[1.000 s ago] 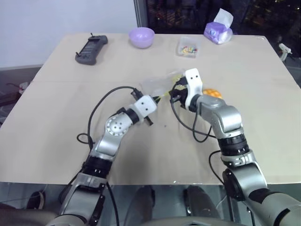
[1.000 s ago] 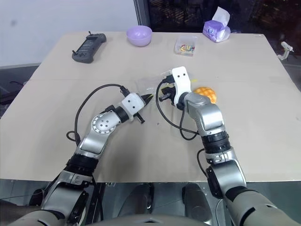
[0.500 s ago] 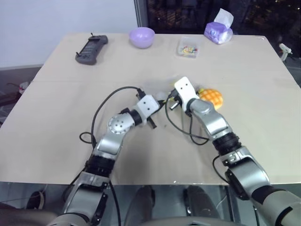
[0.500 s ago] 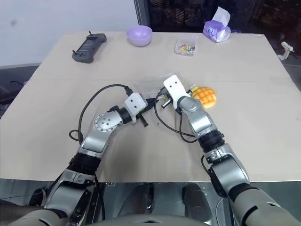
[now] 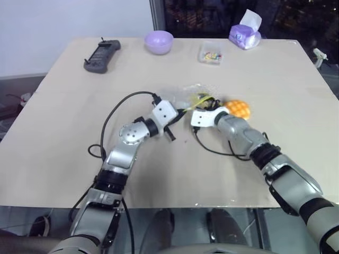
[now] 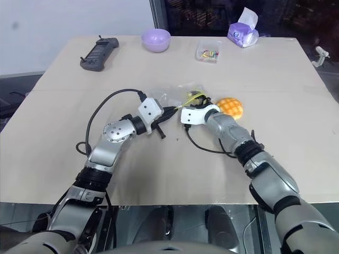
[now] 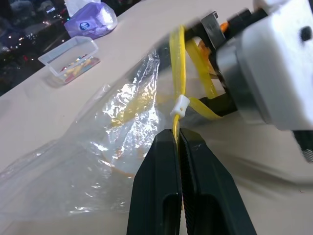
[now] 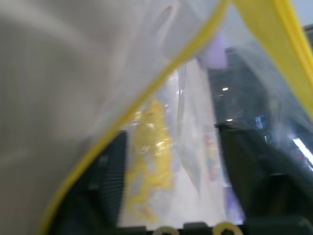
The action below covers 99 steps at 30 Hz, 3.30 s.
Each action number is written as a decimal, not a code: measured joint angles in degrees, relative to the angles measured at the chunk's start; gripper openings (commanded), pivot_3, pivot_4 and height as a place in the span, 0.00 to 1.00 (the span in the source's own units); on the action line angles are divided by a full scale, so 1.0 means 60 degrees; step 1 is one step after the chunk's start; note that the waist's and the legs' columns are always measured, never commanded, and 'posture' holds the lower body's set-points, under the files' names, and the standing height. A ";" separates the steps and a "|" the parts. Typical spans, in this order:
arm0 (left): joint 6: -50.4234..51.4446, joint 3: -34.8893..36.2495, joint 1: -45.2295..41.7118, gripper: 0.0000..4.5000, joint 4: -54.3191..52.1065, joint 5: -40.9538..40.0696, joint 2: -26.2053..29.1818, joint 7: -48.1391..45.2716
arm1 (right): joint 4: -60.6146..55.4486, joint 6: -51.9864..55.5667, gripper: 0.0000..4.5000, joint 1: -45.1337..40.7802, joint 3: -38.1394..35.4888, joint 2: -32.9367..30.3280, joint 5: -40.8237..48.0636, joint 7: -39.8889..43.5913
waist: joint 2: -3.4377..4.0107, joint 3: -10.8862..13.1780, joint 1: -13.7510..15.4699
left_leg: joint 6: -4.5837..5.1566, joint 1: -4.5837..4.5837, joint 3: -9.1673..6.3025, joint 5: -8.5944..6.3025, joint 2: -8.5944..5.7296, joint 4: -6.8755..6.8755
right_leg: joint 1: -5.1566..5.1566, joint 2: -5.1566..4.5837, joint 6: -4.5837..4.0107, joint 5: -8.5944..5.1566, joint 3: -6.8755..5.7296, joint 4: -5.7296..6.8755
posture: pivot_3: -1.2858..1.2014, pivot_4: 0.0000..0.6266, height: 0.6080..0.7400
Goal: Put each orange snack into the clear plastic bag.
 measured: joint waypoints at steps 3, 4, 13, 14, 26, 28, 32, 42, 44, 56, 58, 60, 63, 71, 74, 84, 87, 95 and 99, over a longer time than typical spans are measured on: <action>0.0042 0.0000 0.0000 0.00 0.0000 -0.0004 -0.0001 0.0000 | 0.0072 -0.0003 0.99 -0.0092 -0.0028 0.0006 -0.0179 -0.0185 | 0.0000 -0.0001 0.0000 | 0.0000 0.0002 -0.0001 0.0000 0.0000 0.0000 | 0.0000 0.0001 0.0000 0.0000 -0.0001 0.0002 | 0.52 0.24 1.00; 0.0051 0.0000 0.0000 0.00 0.0000 -0.0004 -0.0001 0.0000 | 0.0102 -0.0007 0.99 -0.0092 -0.0028 0.0011 -0.0209 -0.0205 | 0.0000 -0.0001 0.0000 | 0.0000 0.0001 -0.0001 0.0000 0.0000 0.0000 | 0.0000 0.0001 0.0000 0.0000 0.0000 0.0002 | 0.52 0.24 1.00; 0.0221 0.0183 0.0002 0.00 0.0003 0.0017 -0.0276 0.0700 | -0.1844 -0.0373 0.99 0.0897 -0.0835 -0.0897 0.1184 0.2153 | 0.0000 -0.0001 0.0060 | 0.0002 -0.0012 -0.0005 -0.0001 -0.0002 0.0002 | 0.0002 -0.0004 0.0000 0.0000 -0.0007 -0.0014 | 0.52 0.24 1.00; 0.0240 0.0212 0.0001 0.00 0.0003 0.0018 -0.0293 0.0763 | -0.2133 -0.0370 0.99 0.1037 -0.0976 -0.0978 0.1468 0.2499 | 0.0000 0.0000 0.0060 | 0.0002 -0.0014 -0.0005 -0.0001 -0.0002 0.0002 | 0.0003 -0.0004 0.0000 0.0000 -0.0007 -0.0015 | 0.52 0.24 1.00; 0.0586 0.0262 0.0215 0.00 -0.0234 0.0124 -0.0905 0.1605 | -0.7283 0.5293 0.99 0.3463 -0.5717 -0.1777 0.8094 0.6330 | 0.0000 -0.0001 0.0249 | 0.0043 -0.0007 -0.0017 -0.0025 0.0003 0.0015 | 0.0014 0.0002 0.0001 0.0001 -0.0020 -0.0001 | 0.52 0.24 1.00; 0.0642 0.0265 0.0222 0.00 -0.0247 0.0123 -0.0934 0.1671 | -0.7112 0.5715 0.99 0.3650 -0.6090 -0.1672 0.8326 0.6107 | 0.0000 -0.0001 0.0271 | 0.0043 -0.0008 -0.0011 -0.0024 0.0001 0.0015 | 0.0015 -0.0001 0.0001 0.0001 -0.0015 -0.0004 | 0.52 0.24 1.00; 0.0694 0.0278 0.0220 0.00 -0.0246 0.0126 -0.0973 0.1831 | -0.6804 0.6163 0.99 0.3948 -0.6311 -0.1311 0.8735 0.5973 | 0.0000 -0.0001 0.0248 | 0.0042 -0.0005 0.0002 -0.0024 -0.0001 0.0015 | 0.0012 -0.0002 0.0001 0.0001 0.0001 -0.0003 | 0.52 0.24 1.00; 0.0716 0.0332 0.0215 0.00 -0.0242 0.0125 -0.1058 0.2090 | -0.4155 0.4759 0.99 0.3252 -0.6032 -0.0961 0.7939 0.4868 | -0.0001 -0.0003 0.0286 | 0.0023 -0.0003 -0.0003 -0.0013 -0.0002 0.0019 | 0.0016 -0.0003 0.0001 0.0001 -0.0008 -0.0002 | 0.52 0.24 1.00; 0.0726 0.0332 0.0216 0.00 -0.0244 0.0125 -0.1059 0.2092 | -0.3726 0.4415 0.99 0.3179 -0.6034 -0.0976 0.7811 0.4708 | -0.0004 -0.0006 0.0298 | 0.0010 -0.0003 -0.0002 -0.0005 -0.0004 0.0020 | 0.0018 -0.0004 0.0002 0.0001 -0.0008 -0.0004 | 0.52 0.24 1.00; 0.0851 0.0332 0.0232 0.00 -0.0244 0.0121 -0.1084 0.2088 | -0.3075 0.3820 0.27 0.3091 -0.5919 -0.1130 0.7154 0.4460 | -0.0023 -0.0033 0.0328 | 0.0010 -0.0001 -0.0008 -0.0005 -0.0004 0.0023 | 0.0025 -0.0005 0.0001 0.0001 -0.0014 -0.0003 | 0.52 0.24 1.00; 0.0852 0.0330 0.0232 0.00 -0.0244 0.0121 -0.1108 0.2080 | -0.3071 0.3779 0.13 0.3091 -0.5901 -0.1131 0.7033 0.4375 | -0.0023 -0.0033 0.0328 | 0.0010 -0.0001 -0.0008 -0.0005 -0.0004 0.0023 | 0.0025 -0.0005 0.0002 0.0001 -0.0014 -0.0003 | 0.52 0.24 1.00; 0.0854 0.0330 0.0232 0.00 -0.0244 0.0121 -0.1111 0.2073 | -0.3071 0.3720 0.01 0.3091 -0.5855 -0.1143 0.6944 0.4318 | -0.0023 -0.0034 0.0325 | 0.0009 -0.0001 -0.0008 -0.0005 -0.0004 0.0023 | 0.0025 -0.0005 0.0001 0.0001 -0.0014 -0.0003 | 0.52 0.24 1.00; 0.0859 0.0326 0.0231 0.00 -0.0244 0.0121 -0.1117 0.2066 | -0.3115 0.3567 0.01 0.3111 -0.5721 -0.1210 0.6735 0.4325 | -0.0023 -0.0034 0.0327 | 0.0010 -0.0001 -0.0008 -0.0005 -0.0004 0.0023 | 0.0025 -0.0005 0.0002 0.0001 -0.0014 -0.0003 | 0.52 0.24 1.00; 0.0881 0.0287 0.0230 0.00 -0.0249 0.0118 -0.1111 0.2024 | -0.5078 0.2861 0.01 0.3994 -0.4752 -0.2533 0.6403 0.6286 | -0.0018 -0.0030 0.0242 | 0.0011 -0.0007 0.0001 -0.0006 -0.0001 0.0014 | 0.0015 -0.0003 0.0002 0.0001 -0.0004 -0.0010 | 0.52 0.24 1.00; 0.0883 0.0274 0.0229 0.00 -0.0250 0.0118 -0.1107 0.1981 | -0.6106 0.3113 0.01 0.3976 -0.4776 -0.2644 0.6914 0.6973 | -0.0017 -0.0029 0.0232 | 0.0017 -0.0005 -0.0001 -0.0009 0.0004 0.0013 | 0.0014 0.0003 0.0002 0.0001 -0.0005 -0.0009 | 0.52 0.24 1.00; 0.0882 0.0260 0.0229 0.00 -0.0249 0.0122 -0.1115 0.1870 | -0.7265 0.4170 0.01 0.3283 -0.4718 -0.2350 0.7473 0.7243 | -0.0018 -0.0029 0.0320 | 0.0011 -0.0011 -0.0006 -0.0006 -0.0003 0.0016 | 0.0015 -0.0005 0.0002 0.0001 -0.0011 -0.0014 | 0.52 0.24 1.00; 0.0882 0.0249 0.0228 0.00 -0.0249 0.0124 -0.1146 0.1864 | -0.7196 0.4288 0.01 0.3127 -0.4575 -0.2190 0.7469 0.7245 | -0.0018 -0.0029 0.0293 | 0.0011 -0.0010 -0.0006 -0.0006 -0.0003 0.0016 | 0.0014 -0.0004 0.0001 0.0001 -0.0011 -0.0013 | 0.52 0.24 1.00; 0.0823 -0.0059 0.0227 0.00 -0.0250 0.0076 -0.1237 0.1437 | -0.6401 0.4230 0.01 0.2813 -0.4452 -0.1651 0.7453 0.7178 | -0.0018 -0.0029 0.0279 | 0.0009 -0.0009 -0.0006 -0.0005 -0.0003 0.0015 | 0.0014 -0.0004 0.0001 0.0001 -0.0012 -0.0012 | 0.52 0.24 1.00; 0.0664 -0.0128 0.0226 0.00 -0.0253 0.0005 -0.1151 0.1081 | -0.6043 0.4088 0.01 0.2692 -0.4434 -0.1533 0.7446 0.7215 | -0.0018 -0.0029 0.0278 | 0.0008 -0.0010 -0.0005 -0.0004 -0.0002 0.0015 | 0.0014 -0.0004 0.0001 0.0001 -0.0011 -0.0013 | 0.52 0.24 1.00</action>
